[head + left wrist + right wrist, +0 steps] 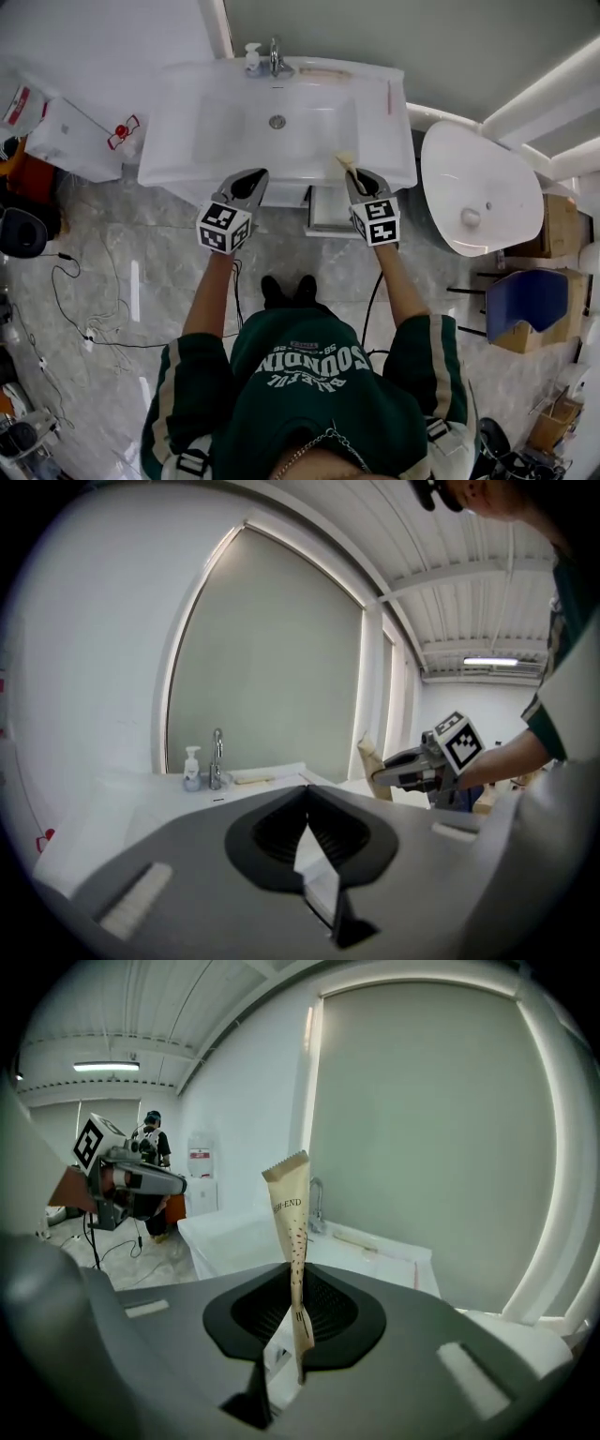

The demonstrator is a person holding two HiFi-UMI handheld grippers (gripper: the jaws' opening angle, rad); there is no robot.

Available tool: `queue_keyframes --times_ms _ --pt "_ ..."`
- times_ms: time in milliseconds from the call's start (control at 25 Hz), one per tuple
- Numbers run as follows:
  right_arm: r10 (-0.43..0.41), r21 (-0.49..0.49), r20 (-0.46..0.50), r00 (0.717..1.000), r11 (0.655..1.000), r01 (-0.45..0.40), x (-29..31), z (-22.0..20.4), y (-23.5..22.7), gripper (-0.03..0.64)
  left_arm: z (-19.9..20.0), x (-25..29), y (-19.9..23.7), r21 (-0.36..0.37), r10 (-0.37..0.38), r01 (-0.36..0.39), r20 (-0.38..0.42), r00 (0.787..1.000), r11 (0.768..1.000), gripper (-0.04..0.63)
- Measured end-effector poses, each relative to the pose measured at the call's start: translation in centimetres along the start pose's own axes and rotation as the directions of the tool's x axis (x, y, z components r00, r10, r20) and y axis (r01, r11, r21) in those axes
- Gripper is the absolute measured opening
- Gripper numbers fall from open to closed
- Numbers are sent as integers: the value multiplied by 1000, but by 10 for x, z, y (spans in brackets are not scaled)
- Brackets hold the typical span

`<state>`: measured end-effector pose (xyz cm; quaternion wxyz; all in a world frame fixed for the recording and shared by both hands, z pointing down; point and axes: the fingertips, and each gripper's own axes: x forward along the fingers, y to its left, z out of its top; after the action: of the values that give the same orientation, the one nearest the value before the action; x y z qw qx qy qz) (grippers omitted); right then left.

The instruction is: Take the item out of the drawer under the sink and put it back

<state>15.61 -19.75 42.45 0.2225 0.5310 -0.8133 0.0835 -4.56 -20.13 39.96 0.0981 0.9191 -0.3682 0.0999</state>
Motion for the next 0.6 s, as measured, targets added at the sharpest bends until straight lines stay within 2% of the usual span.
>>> queue_keyframes --times_ms 280,600 --pt "-14 66 166 986 998 3 -29 66 -6 40 47 -13 7 32 16 -19 81 997 999 51" --pt "-5 81 313 950 996 -21 -54 119 1 40 57 -19 12 36 24 -27 102 994 999 49"
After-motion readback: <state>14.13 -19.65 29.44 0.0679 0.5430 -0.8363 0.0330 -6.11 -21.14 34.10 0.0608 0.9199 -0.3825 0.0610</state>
